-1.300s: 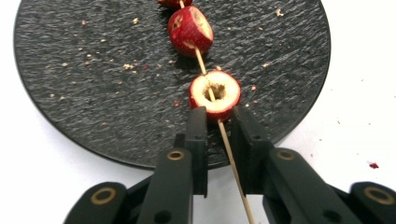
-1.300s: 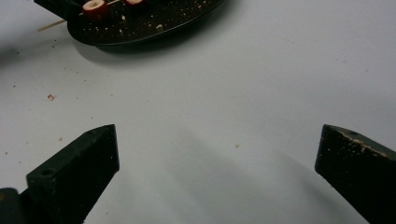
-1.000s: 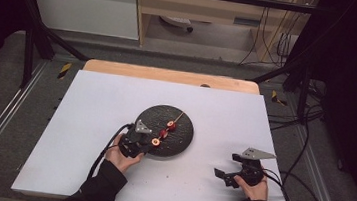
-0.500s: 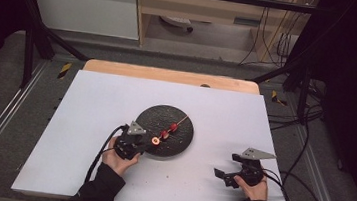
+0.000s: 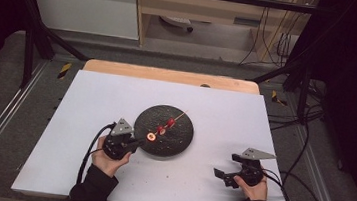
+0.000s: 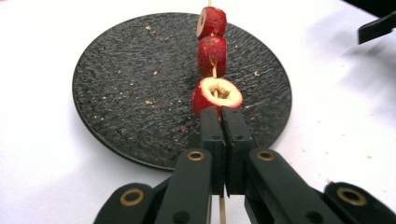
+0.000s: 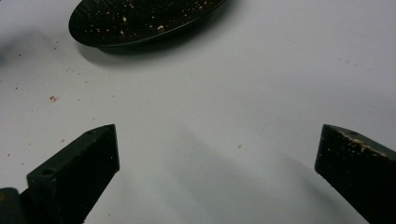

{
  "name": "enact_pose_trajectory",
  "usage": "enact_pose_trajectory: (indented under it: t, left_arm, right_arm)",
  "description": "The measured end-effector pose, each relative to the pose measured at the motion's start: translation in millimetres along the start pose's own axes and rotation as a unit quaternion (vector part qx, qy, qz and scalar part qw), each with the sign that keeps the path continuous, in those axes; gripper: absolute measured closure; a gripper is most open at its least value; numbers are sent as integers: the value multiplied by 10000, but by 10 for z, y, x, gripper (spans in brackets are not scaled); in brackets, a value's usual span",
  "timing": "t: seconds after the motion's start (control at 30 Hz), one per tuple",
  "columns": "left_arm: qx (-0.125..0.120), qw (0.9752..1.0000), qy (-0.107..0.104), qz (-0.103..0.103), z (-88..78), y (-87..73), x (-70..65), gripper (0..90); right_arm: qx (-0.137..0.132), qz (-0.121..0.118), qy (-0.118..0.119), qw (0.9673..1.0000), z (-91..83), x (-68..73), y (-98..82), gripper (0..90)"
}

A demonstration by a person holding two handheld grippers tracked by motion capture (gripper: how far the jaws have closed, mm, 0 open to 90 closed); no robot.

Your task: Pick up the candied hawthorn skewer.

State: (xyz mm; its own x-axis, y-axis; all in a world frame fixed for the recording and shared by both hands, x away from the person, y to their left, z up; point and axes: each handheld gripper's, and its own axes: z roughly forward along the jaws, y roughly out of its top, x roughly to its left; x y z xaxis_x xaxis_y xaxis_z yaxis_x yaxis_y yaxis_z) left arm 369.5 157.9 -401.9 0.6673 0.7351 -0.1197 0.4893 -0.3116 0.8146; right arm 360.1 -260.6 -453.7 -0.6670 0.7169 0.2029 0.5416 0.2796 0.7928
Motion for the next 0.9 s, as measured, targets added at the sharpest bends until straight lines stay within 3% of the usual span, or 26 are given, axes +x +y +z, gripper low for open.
enact_pose_trajectory:
  t: [0.3, 0.5, 0.7, 0.9]
  left_arm:
    - [-208, 9997, -93, 88, -206, -108, 59, 885]
    - [-335, 9992, -208, 18, -319, -259, 118, 885]
    - [-369, 9991, -194, -15, -366, -386, 159, 885]
    - [-423, 9989, -195, 54, -392, -410, 140, 885]
  right_arm:
    - [-60, 102, 64, 9999, 14, 28, 11, 6]
    - [-125, 98, 158, 9998, 65, 90, 53, 6]
    - [-140, 70, 183, 9997, 134, 212, 130, 6]
    - [-122, -20, 41, 9999, 239, 349, 227, 6]
